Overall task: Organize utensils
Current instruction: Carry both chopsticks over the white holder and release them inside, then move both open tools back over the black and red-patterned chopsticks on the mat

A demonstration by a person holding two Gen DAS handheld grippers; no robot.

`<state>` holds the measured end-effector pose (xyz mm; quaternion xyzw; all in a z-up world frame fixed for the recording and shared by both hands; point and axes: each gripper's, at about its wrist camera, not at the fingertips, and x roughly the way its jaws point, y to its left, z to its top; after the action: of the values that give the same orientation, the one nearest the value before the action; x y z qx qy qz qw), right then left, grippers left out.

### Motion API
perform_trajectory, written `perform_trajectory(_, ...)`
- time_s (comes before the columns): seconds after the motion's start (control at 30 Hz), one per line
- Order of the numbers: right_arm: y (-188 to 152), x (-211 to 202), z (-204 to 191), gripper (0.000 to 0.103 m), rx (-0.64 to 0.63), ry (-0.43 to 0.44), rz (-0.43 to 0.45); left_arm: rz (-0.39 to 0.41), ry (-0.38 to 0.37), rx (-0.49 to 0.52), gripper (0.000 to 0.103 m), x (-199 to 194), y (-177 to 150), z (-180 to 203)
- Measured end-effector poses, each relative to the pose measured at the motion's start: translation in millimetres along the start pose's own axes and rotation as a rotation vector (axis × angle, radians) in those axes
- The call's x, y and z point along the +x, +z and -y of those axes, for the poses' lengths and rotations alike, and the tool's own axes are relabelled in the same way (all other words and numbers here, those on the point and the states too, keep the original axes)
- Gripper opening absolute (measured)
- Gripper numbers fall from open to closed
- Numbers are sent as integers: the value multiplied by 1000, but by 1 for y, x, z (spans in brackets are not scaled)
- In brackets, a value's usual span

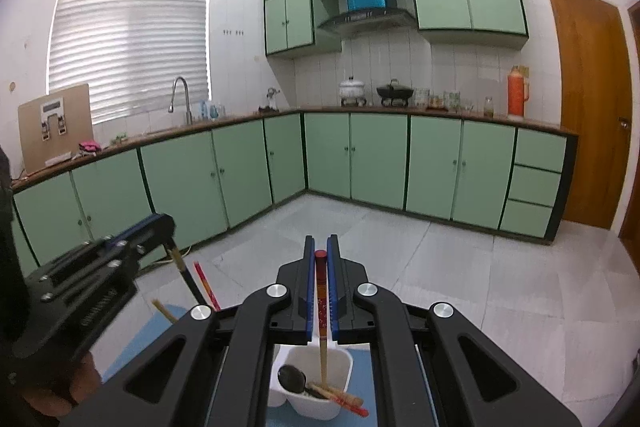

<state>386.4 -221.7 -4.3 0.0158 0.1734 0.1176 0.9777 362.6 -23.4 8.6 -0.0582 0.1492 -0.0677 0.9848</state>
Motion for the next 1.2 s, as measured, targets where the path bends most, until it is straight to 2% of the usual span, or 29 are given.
perform_trajectory(0.23, -23, 6, -1, 7, 0, 8, -53, -80, 6, -2, 9, 13, -22, -14)
perform_trajectory(0.3, -28, 5, -1, 13, 1, 12, -62, -83, 5, -2, 19, 9, -25, -17)
perform_trajectory(0.37, -31, 0, 0, 25, 6, 6, -61, -79, 6, 1, 28, 3, -27, -19)
perform_trajectory(0.6, -33, -41, 7, 40, 29, -16, -4, -52, -1, 15, 48, -34, -29, -21)
perform_trajectory(0.67, -34, -52, 7, 49, 27, -22, 12, -44, -3, 22, 57, -49, -31, -21)
perform_trajectory(0.87, -56, -98, 1, 62, 20, -31, 35, -45, -13, 37, 75, -91, -50, -18)
perform_trajectory(1.1, -103, -132, -5, 70, 49, -47, -16, -132, -2, 64, 83, -128, -95, -23)
perform_trajectory(1.2, -126, -139, -8, 80, 59, -62, -59, -182, 8, 61, 87, -136, -116, -31)
